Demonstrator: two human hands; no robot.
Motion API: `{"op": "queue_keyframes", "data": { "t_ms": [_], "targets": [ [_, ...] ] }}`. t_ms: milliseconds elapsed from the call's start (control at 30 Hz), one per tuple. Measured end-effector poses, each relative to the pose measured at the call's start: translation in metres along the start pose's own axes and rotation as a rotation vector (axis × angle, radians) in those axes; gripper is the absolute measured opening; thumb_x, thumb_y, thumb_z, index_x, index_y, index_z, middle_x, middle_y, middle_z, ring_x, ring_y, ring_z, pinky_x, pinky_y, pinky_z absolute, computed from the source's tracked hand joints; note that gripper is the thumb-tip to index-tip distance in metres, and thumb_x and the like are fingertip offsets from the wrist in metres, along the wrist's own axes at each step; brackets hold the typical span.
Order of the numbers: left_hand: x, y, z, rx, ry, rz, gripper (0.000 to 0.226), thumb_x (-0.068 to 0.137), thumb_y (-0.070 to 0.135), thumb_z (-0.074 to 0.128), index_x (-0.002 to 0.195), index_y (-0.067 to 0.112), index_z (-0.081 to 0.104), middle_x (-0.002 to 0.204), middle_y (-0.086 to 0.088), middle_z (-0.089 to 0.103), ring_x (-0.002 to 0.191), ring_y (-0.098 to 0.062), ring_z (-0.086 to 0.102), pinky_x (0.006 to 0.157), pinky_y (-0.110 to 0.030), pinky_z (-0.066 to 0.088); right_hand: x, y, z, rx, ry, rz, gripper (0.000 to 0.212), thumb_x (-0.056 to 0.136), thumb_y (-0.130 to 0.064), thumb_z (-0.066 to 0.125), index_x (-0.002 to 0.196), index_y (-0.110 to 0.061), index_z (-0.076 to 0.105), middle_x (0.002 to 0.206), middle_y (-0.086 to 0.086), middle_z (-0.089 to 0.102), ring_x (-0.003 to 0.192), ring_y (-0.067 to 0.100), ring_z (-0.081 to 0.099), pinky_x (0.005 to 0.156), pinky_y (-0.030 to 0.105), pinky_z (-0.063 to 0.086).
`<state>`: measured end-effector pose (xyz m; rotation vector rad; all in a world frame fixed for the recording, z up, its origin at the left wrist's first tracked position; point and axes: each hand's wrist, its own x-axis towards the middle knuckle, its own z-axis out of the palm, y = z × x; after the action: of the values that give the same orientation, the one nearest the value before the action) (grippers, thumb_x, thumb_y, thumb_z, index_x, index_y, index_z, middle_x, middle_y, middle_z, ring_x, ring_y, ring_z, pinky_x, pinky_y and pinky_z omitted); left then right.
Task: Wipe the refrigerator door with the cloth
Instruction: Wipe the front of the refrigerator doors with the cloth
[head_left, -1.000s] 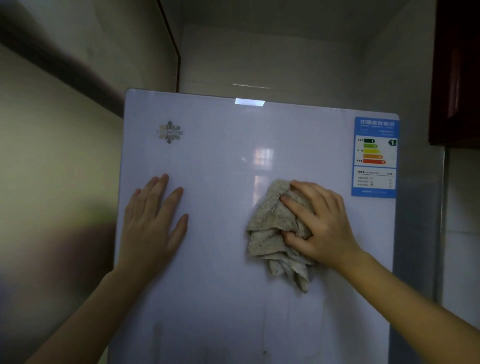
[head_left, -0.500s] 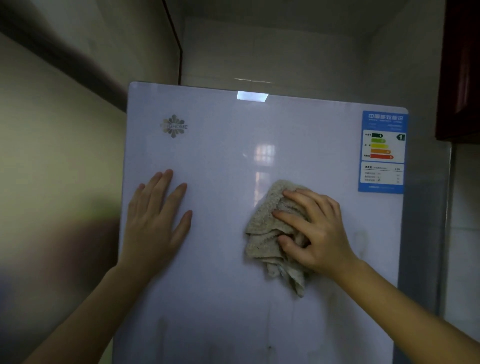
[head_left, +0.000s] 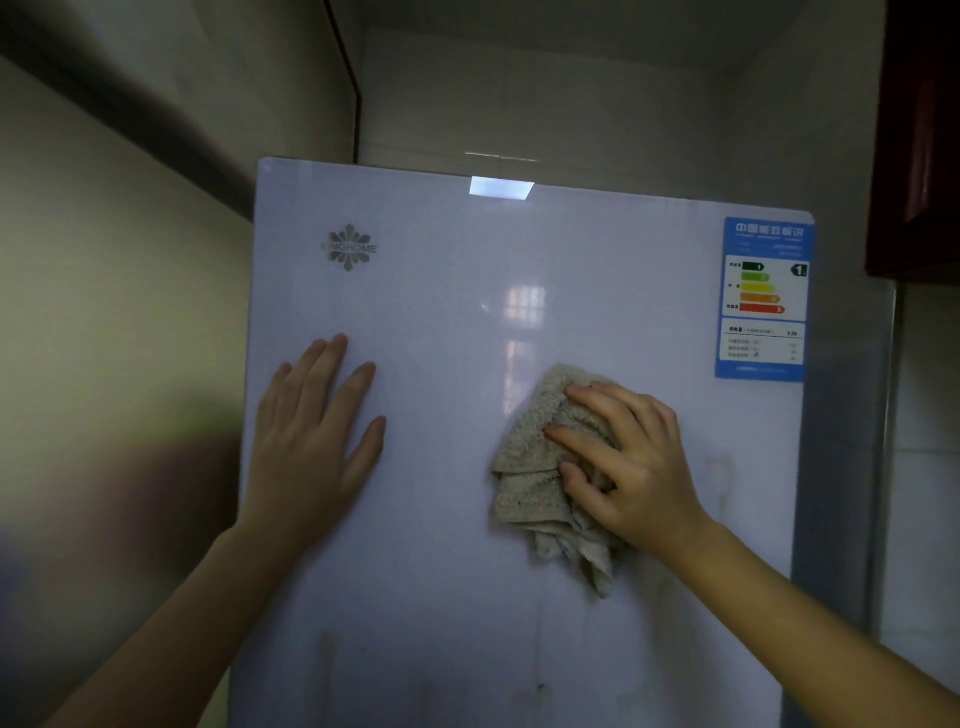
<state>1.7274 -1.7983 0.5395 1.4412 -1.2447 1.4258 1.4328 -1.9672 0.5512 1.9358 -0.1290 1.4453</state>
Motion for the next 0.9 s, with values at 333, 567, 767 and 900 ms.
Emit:
{"op": "queue_keyframes", "data": {
  "t_ms": [333, 567, 767, 900],
  "targets": [
    [-0.002, 0.003, -0.003, -0.009, 0.005, -0.007, 0.054, 0.099, 0.037, 0.047, 0.143, 0.006, 0.053, 0.16, -0.019, 0.037, 0.149, -0.038, 0.035, 0.125, -0.051, 0.022, -0.003, 0.007, 0.001, -0.017, 0.122, 0.279, 0.036, 0.094, -0.033, 0.063, 0.125, -0.017, 0.072, 0.142, 0.012, 0.059, 0.129, 0.035, 0.052, 0.105, 0.045, 0.038],
    [-0.004, 0.009, -0.002, -0.037, -0.015, -0.044, 0.056, 0.099, 0.037, 0.047, 0.145, 0.007, 0.05, 0.162, -0.02, 0.034, 0.151, -0.038, 0.031, 0.125, -0.055, 0.021, -0.036, 0.019, -0.01, -0.057, 0.01, 0.113, 0.036, 0.095, -0.033, 0.062, 0.126, -0.018, 0.071, 0.143, 0.012, 0.058, 0.129, 0.034, 0.053, 0.105, 0.047, 0.041],
    [-0.006, 0.021, 0.005, -0.018, 0.005, -0.077, 0.057, 0.098, 0.038, 0.048, 0.147, 0.009, 0.048, 0.163, -0.018, 0.033, 0.152, -0.036, 0.029, 0.126, -0.055, 0.018, -0.005, 0.018, -0.009, 0.012, 0.189, 0.533, 0.038, 0.095, -0.034, 0.059, 0.128, -0.017, 0.069, 0.146, 0.008, 0.053, 0.131, 0.029, 0.047, 0.105, 0.042, 0.034],
    [-0.006, 0.024, 0.007, -0.014, 0.004, -0.097, 0.056, 0.098, 0.038, 0.047, 0.147, 0.01, 0.048, 0.163, -0.017, 0.033, 0.152, -0.036, 0.028, 0.127, -0.053, 0.016, -0.004, -0.01, 0.001, 0.029, 0.064, 0.256, 0.048, 0.086, -0.044, 0.068, 0.126, -0.018, 0.071, 0.145, 0.012, 0.056, 0.132, 0.034, 0.05, 0.106, 0.045, 0.038]
  ]
}}
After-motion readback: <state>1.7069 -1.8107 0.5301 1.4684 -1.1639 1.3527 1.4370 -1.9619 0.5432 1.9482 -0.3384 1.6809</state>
